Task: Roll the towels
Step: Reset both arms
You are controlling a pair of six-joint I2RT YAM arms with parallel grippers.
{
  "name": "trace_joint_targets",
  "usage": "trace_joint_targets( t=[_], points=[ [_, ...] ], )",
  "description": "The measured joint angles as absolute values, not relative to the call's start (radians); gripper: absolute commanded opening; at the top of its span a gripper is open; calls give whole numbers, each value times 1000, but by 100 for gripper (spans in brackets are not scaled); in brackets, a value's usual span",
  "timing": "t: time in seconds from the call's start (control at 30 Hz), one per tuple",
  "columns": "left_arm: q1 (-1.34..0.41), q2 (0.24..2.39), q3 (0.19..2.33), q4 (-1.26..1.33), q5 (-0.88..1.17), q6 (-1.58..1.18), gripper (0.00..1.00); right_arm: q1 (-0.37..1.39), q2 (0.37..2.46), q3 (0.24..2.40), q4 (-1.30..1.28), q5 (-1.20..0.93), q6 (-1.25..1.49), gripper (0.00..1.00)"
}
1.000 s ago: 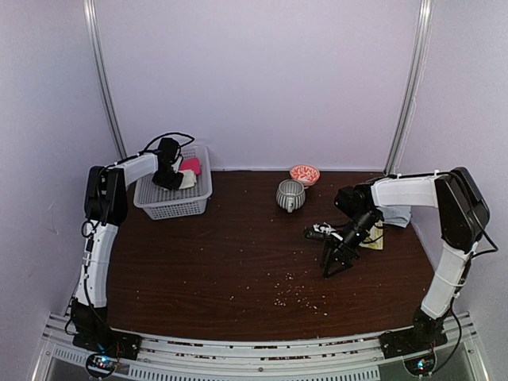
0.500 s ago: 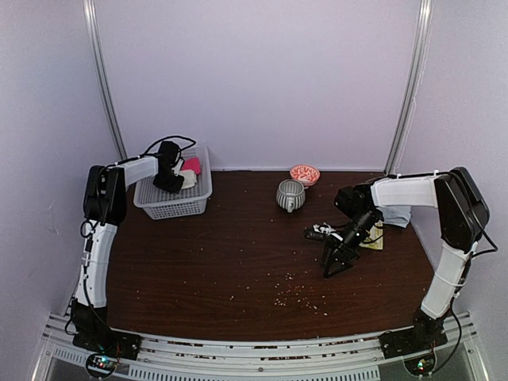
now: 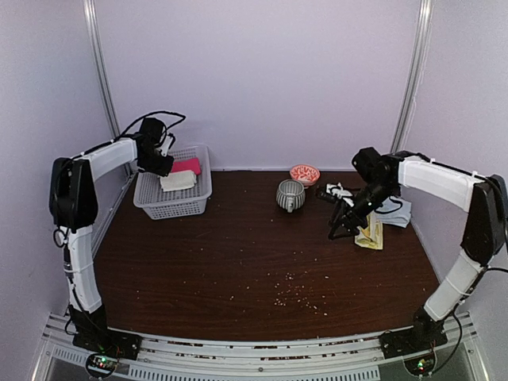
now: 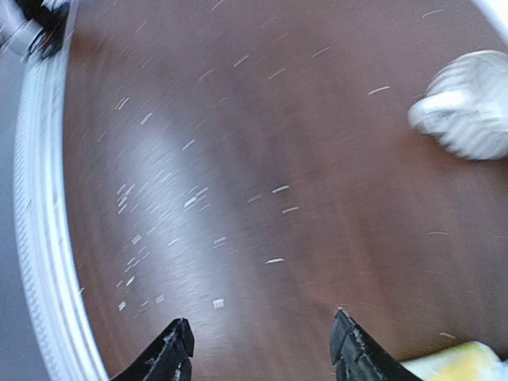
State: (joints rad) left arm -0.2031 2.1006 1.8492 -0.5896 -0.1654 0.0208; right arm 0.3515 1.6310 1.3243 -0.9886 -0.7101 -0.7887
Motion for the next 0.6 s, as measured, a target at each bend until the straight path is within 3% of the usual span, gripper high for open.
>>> trace_joint_targets(
  t=[0.1, 0.2, 0.3, 0.37, 0.4, 0.43, 0.47, 0.6],
  points=[
    [-219, 1900, 1754, -583, -139, 19, 27, 306, 1520, 1352, -896, -653, -677, 74],
    [-238, 1692, 1652, -542, -80, 28, 27, 263, 1372, 1328, -707, -553, -529, 99],
    [-249, 1524, 1542, -475, -6, 53, 31, 236, 1254, 1294, -549, -461, -405, 100],
    [-250, 1435, 1472, -426, 42, 70, 48, 223, 1206, 1279, -465, -411, -320, 100],
    [-250, 1394, 1430, -397, 68, 76, 62, 219, 1193, 1273, -422, -393, -273, 100],
    [-250, 1364, 1396, -376, 90, 86, 93, 217, 1185, 1262, -381, -374, -230, 100],
    [-250, 1327, 1341, -332, 121, 84, 97, 217, 1179, 1246, -343, -356, -192, 100],
    [-250, 1218, 1146, -214, 222, 76, 98, 217, 1161, 1120, -200, -249, -52, 100]
  ],
)
